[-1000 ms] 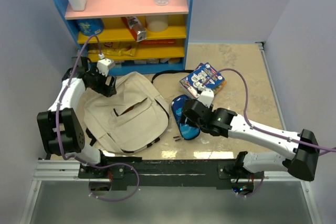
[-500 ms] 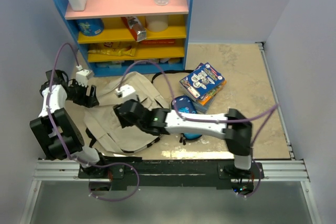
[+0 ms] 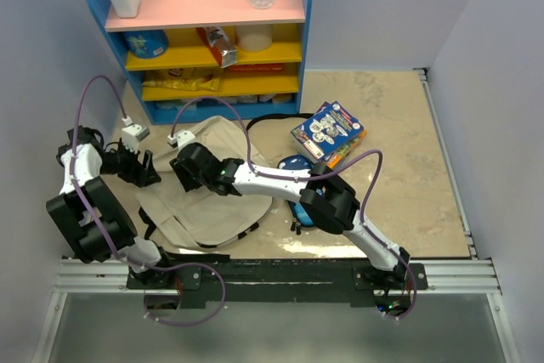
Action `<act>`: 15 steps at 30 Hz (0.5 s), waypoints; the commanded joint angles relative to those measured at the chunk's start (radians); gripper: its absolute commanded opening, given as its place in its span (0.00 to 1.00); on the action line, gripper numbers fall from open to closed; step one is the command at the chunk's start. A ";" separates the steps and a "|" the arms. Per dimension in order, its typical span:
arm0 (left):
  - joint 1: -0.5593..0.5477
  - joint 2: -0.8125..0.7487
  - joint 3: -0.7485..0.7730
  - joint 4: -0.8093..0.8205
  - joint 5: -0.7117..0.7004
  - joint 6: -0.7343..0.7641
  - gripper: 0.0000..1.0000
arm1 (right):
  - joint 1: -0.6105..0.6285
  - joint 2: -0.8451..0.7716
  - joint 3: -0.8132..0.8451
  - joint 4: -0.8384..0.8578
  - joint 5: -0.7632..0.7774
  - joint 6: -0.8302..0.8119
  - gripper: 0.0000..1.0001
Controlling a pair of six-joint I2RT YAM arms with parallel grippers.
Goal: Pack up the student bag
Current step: Zip the student bag at the center of the board.
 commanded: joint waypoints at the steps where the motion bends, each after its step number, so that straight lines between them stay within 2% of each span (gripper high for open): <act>1: 0.005 -0.007 -0.027 -0.098 0.113 0.174 0.79 | -0.012 -0.012 0.056 0.043 -0.054 0.003 0.48; 5: 0.005 -0.021 -0.081 -0.023 0.048 0.150 0.79 | -0.017 -0.009 0.039 0.056 -0.068 0.011 0.44; 12: 0.004 -0.073 -0.210 0.213 -0.055 0.059 0.81 | -0.018 0.005 0.034 0.055 -0.087 0.020 0.40; 15: -0.001 -0.065 -0.221 0.242 -0.067 0.055 0.82 | -0.018 0.017 0.043 0.049 -0.078 0.023 0.38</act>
